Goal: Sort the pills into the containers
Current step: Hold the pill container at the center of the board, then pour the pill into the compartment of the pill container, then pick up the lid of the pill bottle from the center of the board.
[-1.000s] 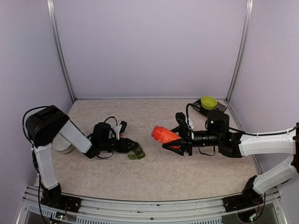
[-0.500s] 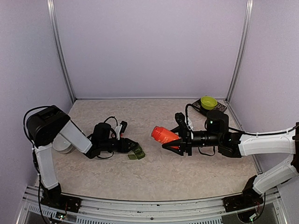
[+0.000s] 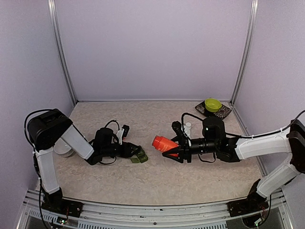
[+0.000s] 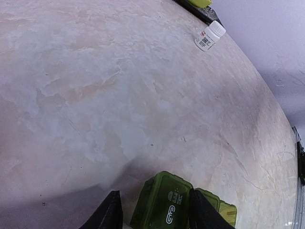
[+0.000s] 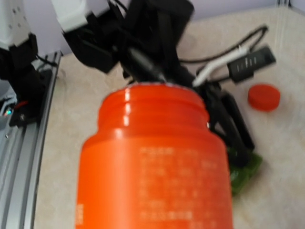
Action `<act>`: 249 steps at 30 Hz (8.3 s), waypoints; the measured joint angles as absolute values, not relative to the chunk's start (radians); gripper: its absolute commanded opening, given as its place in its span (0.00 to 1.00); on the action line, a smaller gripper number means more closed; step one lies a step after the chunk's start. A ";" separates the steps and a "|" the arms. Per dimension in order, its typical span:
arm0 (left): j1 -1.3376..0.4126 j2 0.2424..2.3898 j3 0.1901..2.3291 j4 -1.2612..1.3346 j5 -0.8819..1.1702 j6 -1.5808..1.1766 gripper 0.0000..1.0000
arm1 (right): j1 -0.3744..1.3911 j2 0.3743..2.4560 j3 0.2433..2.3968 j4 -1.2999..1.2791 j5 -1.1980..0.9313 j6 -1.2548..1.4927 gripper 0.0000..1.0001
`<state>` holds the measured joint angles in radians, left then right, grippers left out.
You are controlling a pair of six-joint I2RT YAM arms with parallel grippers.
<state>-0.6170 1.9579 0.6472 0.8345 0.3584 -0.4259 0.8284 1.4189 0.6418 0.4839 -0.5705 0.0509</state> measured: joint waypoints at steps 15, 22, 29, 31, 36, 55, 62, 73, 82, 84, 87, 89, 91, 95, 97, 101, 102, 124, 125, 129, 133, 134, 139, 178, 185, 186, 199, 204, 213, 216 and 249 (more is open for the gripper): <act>-0.619 1.959 0.634 0.860 0.350 -0.447 0.48 | 0.853 1.596 0.703 0.481 -0.539 0.059 0.00; -0.619 1.959 0.633 0.860 0.350 -0.447 0.48 | 0.856 1.667 0.753 0.472 -0.523 0.062 0.00; -0.619 1.959 0.633 0.861 0.351 -0.448 0.48 | 0.859 1.726 0.791 0.461 -0.516 0.062 0.00; -0.619 1.959 0.633 0.862 0.351 -0.449 0.48 | 0.859 1.739 0.796 0.459 -0.515 0.062 0.00; -0.618 1.959 0.633 0.862 0.351 -0.449 0.48 | 0.861 1.774 0.823 0.424 -0.504 0.062 0.00; -0.614 1.959 0.630 0.867 0.355 -0.457 0.48 | 0.871 1.857 0.908 0.316 -0.447 0.052 0.00; -0.612 1.959 0.629 0.868 0.358 -0.461 0.48 | 0.881 1.878 0.964 0.259 -0.423 0.043 0.00; -0.608 1.959 0.629 0.868 0.360 -0.464 0.48 | 0.908 1.887 1.003 0.151 -0.361 0.035 0.00; -0.608 1.959 0.629 0.868 0.361 -0.464 0.48 | 0.916 1.896 1.051 0.065 -0.313 0.035 0.00; -0.608 1.959 0.629 0.868 0.361 -0.464 0.48 | 0.921 1.900 1.064 0.048 -0.304 0.035 0.00; -0.608 1.959 0.629 0.868 0.361 -0.464 0.48 | 0.929 1.904 1.079 0.022 -0.292 0.035 0.00; -0.608 1.959 0.629 0.868 0.361 -0.464 0.48 | 0.931 1.905 1.089 0.007 -0.287 0.035 0.00; -0.608 1.959 0.629 0.868 0.361 -0.464 0.48 | 0.933 1.905 1.095 -0.007 -0.282 0.035 0.00; -0.608 1.959 0.629 0.868 0.361 -0.464 0.48 | 0.936 1.905 1.108 -0.034 -0.270 0.035 0.00; -0.608 1.959 0.629 0.868 0.361 -0.464 0.48 | 0.939 1.905 1.119 -0.054 -0.263 0.035 0.00; -0.608 1.959 0.629 0.868 0.361 -0.464 0.48 | 0.944 1.905 1.140 -0.095 -0.244 0.035 0.00; -0.608 1.959 0.629 0.868 0.361 -0.464 0.48 | 0.945 1.905 1.147 -0.109 -0.240 0.035 0.00; -0.608 1.959 0.629 0.868 0.361 -0.464 0.48 | 0.950 1.924 1.258 -0.306 -0.195 0.016 0.00; -0.608 1.959 0.629 0.868 0.361 -0.464 0.48 | 0.951 1.926 1.262 -0.313 -0.194 0.016 0.00; -0.608 1.959 0.629 0.868 0.361 -0.464 0.48 | 0.958 1.939 1.292 -0.343 -0.185 0.016 0.00; -0.608 1.959 0.629 0.868 0.361 -0.464 0.48 | 0.962 1.948 1.316 -0.367 -0.175 0.016 0.00; -0.608 1.959 0.629 0.868 0.361 -0.464 0.48 | 0.962 1.950 1.320 -0.374 -0.172 0.016 0.00; -0.607 1.959 0.629 0.868 0.362 -0.464 0.48 | 0.962 1.967 1.360 -0.423 -0.159 0.016 0.00; -0.607 1.959 0.629 0.868 0.363 -0.464 0.48 | 0.973 1.998 1.482 -0.590 -0.130 0.011 0.00; -0.606 1.959 0.629 0.868 0.363 -0.464 0.48 | 0.973 1.997 1.455 -0.545 -0.132 0.005 0.00; -0.606 1.959 0.629 0.868 0.363 -0.464 0.48 | 0.973 1.996 1.439 -0.529 -0.133 0.004 0.00; -0.603 1.959 0.629 0.868 0.368 -0.464 0.48 | 0.973 1.948 1.343 -0.392 -0.145 -0.002 0.00; -0.603 1.959 0.629 0.868 0.369 -0.465 0.48 | 0.973 1.910 1.301 -0.339 -0.154 -0.001 0.00; -0.601 1.959 0.629 0.868 0.371 -0.465 0.50 | 0.974 1.817 1.152 -0.181 -0.184 0.001 0.00; -0.601 1.959 0.629 0.868 0.375 -0.465 0.51 | 0.974 1.787 1.089 -0.098 -0.210 0.002 0.00; -0.575 1.922 0.629 0.831 0.379 -0.464 0.81 | 0.952 1.348 0.510 1.005 -0.273 0.068 0.00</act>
<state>-0.5751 1.9221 0.6292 0.8314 0.3786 -0.4644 0.9520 1.3479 0.5098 1.0050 -0.2726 0.0685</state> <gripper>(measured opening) 0.786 0.532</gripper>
